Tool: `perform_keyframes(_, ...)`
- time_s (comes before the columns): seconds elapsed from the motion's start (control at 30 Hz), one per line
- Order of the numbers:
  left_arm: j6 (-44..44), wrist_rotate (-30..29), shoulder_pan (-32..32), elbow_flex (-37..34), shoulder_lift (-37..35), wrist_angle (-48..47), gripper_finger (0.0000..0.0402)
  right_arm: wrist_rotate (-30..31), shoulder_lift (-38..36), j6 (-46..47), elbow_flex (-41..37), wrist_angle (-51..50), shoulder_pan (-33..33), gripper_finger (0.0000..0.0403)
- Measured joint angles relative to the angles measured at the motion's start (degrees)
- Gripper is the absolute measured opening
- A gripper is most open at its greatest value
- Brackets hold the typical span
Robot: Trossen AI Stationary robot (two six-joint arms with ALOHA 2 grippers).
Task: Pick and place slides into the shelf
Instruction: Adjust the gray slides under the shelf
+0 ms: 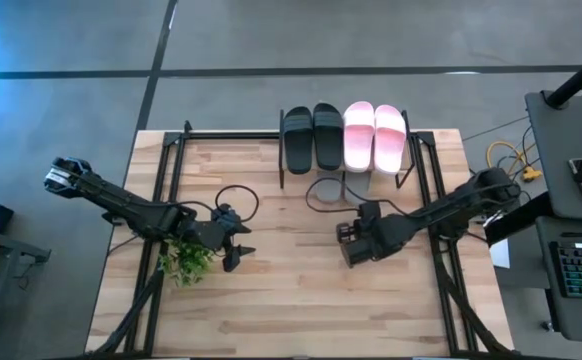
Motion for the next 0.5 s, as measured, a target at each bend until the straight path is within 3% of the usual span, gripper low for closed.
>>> perform_keyframes(0.1,0.0,0.0,0.0,-0.2,0.0,0.0,0.027,1.3,0.8,-1.5,0.2,0.0,-0.1,0.0013)
perform_keyframes(0.33,0.0,0.0,0.0,-0.1,0.0,0.1,0.027,1.5,1.1,7.6,-5.5,5.2,-1.1,0.0013)
perform_keyframes(0.5,0.0,0.0,0.0,-0.2,0.0,-0.1,0.027,1.7,1.7,5.7,-8.7,11.0,-2.4,0.0013)
